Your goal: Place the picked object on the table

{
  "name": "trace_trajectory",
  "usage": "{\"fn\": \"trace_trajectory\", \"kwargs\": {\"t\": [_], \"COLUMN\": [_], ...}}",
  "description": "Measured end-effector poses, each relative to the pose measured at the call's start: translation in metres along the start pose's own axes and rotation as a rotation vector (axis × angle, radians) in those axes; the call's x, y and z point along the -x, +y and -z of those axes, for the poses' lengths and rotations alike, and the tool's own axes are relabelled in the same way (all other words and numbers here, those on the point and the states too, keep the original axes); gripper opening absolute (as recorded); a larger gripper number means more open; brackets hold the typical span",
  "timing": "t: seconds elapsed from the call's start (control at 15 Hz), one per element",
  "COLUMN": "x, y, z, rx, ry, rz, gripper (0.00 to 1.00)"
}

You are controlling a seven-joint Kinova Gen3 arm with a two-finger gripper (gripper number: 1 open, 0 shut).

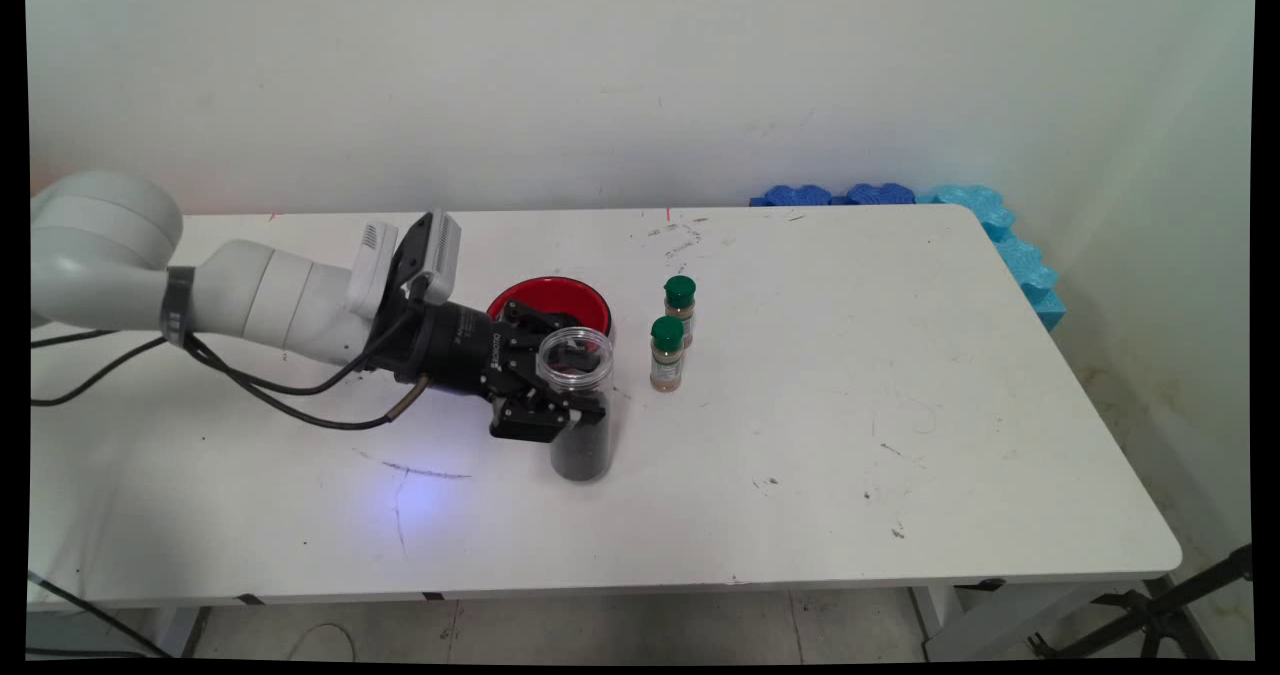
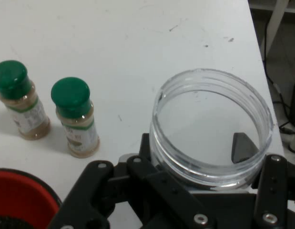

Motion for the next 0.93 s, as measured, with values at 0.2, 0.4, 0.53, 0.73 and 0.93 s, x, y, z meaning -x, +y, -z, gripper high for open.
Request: {"fn": "trace_trajectory", "kwargs": {"t": [0.2,0.4,0.53,0.73,0.93], "x": [0.005,0.012,0.016,0.020,0.023], "y": [0.000,0.000,-0.001,-0.001,0.000], "z": [-0.001,-0.004,-0.004,-0.005,-0.006], "rx": [0.000,0.000,0.000,0.002,0.006], "ry": [-0.002,-0.004,-0.004,-0.003,-0.001], "rz": [0.002,0.005,0.009,0.015,0.021], "gripper": [0.00,0.00,0.00,0.00,1.00]}}
